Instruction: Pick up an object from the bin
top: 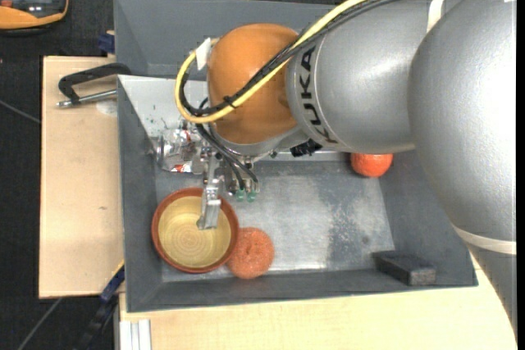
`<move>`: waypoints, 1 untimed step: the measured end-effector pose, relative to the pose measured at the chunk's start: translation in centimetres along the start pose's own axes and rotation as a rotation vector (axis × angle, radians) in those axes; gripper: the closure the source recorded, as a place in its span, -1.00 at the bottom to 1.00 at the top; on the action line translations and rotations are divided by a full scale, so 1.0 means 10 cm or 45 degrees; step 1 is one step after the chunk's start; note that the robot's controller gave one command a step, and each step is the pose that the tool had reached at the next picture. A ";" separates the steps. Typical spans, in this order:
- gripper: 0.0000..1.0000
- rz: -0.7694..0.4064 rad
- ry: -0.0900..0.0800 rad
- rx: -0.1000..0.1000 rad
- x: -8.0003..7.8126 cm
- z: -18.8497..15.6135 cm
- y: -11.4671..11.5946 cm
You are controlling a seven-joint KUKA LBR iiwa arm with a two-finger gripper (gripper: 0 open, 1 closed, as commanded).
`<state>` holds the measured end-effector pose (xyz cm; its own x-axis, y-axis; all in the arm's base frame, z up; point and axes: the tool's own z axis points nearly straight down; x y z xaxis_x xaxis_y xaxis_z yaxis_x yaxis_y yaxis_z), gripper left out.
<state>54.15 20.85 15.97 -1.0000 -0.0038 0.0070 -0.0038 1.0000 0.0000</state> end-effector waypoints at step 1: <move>-1.00 -0.170 0.006 0.000 -0.13 0.79 0.03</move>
Offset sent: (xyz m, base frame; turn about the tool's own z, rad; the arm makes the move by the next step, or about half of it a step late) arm 0.0138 0.0022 -0.0763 -0.1319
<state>55.43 21.14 8.08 -0.9905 -0.1367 0.0119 -0.1367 0.9906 0.0009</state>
